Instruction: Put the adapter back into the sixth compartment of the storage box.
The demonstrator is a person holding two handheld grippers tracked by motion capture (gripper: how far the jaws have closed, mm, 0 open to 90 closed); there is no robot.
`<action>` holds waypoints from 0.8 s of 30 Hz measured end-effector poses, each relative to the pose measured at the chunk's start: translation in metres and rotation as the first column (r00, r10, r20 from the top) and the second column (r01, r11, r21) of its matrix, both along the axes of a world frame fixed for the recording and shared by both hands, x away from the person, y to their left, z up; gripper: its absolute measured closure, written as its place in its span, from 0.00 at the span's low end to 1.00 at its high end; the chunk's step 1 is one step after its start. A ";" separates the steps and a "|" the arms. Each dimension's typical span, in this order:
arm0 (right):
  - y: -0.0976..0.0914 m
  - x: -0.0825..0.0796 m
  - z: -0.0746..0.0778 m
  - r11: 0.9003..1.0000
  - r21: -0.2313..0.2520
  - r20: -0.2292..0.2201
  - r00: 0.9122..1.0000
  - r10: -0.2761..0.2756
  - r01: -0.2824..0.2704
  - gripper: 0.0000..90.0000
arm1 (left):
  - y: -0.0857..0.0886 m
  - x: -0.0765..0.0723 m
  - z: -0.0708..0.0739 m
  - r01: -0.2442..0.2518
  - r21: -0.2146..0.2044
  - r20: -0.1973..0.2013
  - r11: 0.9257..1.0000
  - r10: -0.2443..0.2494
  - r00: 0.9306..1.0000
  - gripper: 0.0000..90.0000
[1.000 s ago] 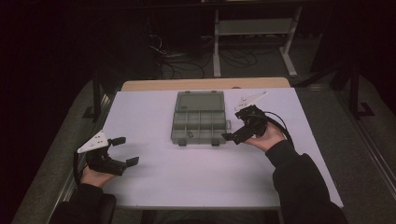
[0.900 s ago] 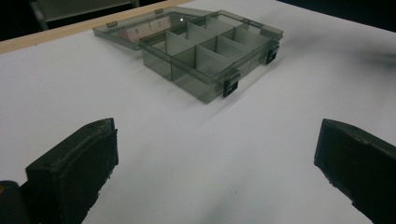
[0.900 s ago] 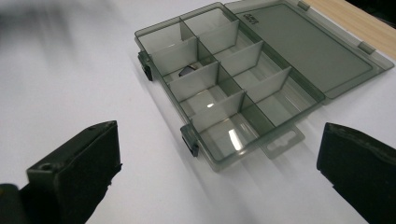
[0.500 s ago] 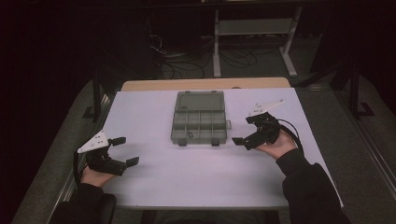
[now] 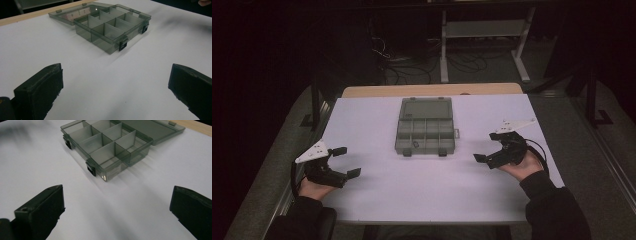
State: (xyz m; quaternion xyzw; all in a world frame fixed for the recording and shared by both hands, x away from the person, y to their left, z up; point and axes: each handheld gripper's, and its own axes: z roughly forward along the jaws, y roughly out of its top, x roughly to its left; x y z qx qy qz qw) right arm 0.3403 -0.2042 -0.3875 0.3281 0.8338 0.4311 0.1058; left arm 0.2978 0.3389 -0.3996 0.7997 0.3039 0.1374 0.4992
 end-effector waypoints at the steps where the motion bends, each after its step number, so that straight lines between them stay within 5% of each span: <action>1: -0.003 -0.001 -0.001 1.000 0.006 0.004 1.000 -0.007 0.007 0.00 | 0.000 0.000 0.000 0.000 0.000 0.000 1.000 0.000 1.000 0.00; 24: -0.050 -0.033 -0.021 0.988 0.102 0.039 0.992 -0.118 0.114 0.00 | 0.001 0.001 0.000 0.000 -0.005 -0.007 1.000 0.000 1.000 0.00</action>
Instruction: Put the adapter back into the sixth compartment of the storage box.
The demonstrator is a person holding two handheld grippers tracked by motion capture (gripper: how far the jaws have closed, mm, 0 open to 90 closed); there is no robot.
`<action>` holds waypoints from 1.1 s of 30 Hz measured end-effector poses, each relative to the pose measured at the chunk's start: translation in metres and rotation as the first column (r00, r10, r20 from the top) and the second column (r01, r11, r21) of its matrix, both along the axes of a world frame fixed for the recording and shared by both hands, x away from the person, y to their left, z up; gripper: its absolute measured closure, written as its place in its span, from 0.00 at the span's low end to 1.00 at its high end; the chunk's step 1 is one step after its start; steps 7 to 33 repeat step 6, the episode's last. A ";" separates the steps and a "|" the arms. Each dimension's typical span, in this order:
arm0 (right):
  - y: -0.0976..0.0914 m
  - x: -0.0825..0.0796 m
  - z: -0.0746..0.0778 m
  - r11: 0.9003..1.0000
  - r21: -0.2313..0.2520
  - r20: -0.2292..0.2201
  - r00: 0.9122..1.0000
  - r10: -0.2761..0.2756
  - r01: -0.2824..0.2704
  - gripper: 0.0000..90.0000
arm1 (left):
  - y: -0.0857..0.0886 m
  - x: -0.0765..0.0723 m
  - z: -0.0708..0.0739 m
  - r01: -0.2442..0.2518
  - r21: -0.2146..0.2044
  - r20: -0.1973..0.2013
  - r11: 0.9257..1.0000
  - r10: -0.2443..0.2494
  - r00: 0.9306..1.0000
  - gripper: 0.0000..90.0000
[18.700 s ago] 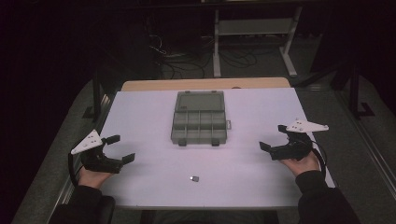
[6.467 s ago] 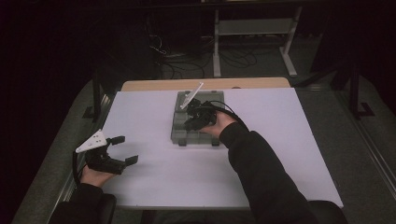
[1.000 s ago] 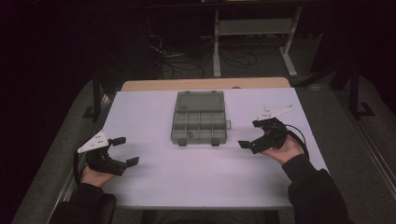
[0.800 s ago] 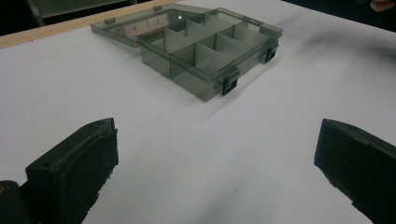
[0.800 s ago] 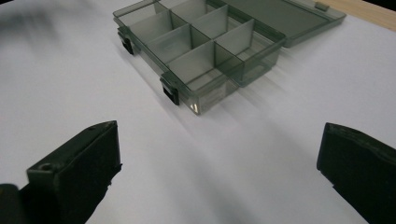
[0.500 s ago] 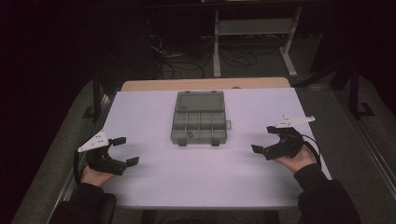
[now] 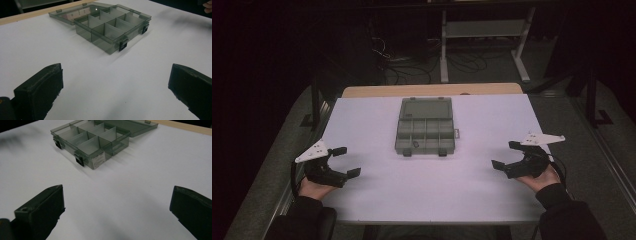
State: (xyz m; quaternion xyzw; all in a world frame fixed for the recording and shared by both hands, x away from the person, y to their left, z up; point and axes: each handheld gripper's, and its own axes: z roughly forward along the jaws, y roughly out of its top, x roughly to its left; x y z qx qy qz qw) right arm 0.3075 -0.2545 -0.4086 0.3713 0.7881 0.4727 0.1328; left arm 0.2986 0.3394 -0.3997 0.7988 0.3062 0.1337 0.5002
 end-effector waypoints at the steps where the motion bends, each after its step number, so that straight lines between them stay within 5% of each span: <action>1: -0.001 -0.001 -0.001 1.000 0.002 -0.001 1.000 -0.003 0.003 0.00 | 0.000 0.000 0.000 0.001 -0.002 0.000 1.000 -0.001 1.000 0.00; 33: -0.003 -0.004 -0.005 1.000 -0.005 -0.012 1.000 -0.007 0.007 0.00 | 0.000 0.000 0.000 0.002 -0.002 0.000 1.000 -0.002 1.000 0.00</action>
